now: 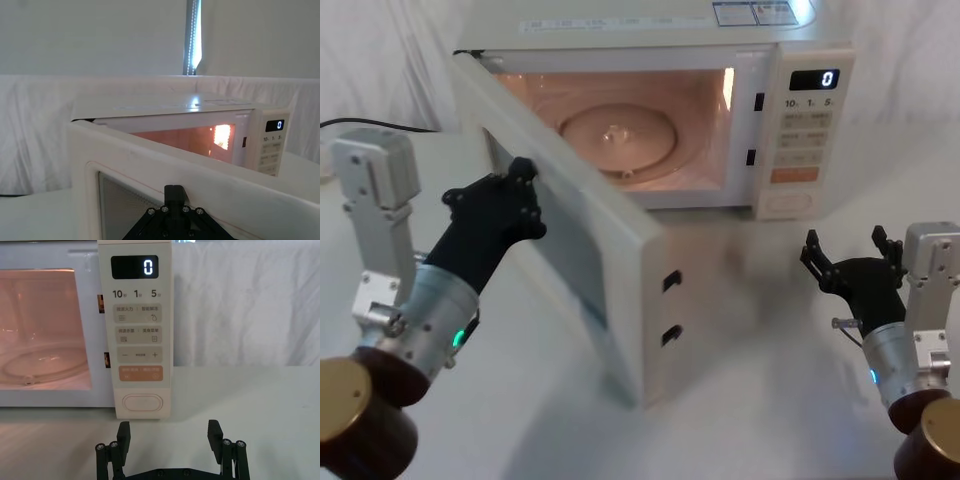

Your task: Press the button to open the microwave door with one hand; close the microwave door with the other hand.

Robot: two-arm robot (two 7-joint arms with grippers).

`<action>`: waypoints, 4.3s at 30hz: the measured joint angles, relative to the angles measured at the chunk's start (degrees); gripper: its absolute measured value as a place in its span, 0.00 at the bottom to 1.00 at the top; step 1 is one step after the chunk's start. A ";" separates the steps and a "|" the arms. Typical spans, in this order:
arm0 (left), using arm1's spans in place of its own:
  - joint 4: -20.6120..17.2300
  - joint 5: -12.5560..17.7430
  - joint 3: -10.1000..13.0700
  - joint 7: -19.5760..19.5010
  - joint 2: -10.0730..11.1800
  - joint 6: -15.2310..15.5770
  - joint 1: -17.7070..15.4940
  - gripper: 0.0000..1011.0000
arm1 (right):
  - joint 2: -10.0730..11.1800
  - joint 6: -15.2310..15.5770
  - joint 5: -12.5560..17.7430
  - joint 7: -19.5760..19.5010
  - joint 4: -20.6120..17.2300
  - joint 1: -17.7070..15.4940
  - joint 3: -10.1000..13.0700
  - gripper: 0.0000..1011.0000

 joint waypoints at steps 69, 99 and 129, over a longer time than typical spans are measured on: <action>27.42 6.77 6.02 2.50 -12.46 -4.42 -22.83 0.00 | 0.00 0.00 0.00 0.00 0.00 0.00 -0.01 0.99; 34.58 10.19 6.16 3.88 -15.56 -6.56 -27.13 0.00 | 0.00 0.00 0.00 0.00 0.00 0.00 -0.01 0.99; 37.28 11.25 5.62 4.01 -17.68 -6.32 -29.07 0.00 | -0.01 0.00 0.00 0.00 0.00 0.00 -0.01 0.99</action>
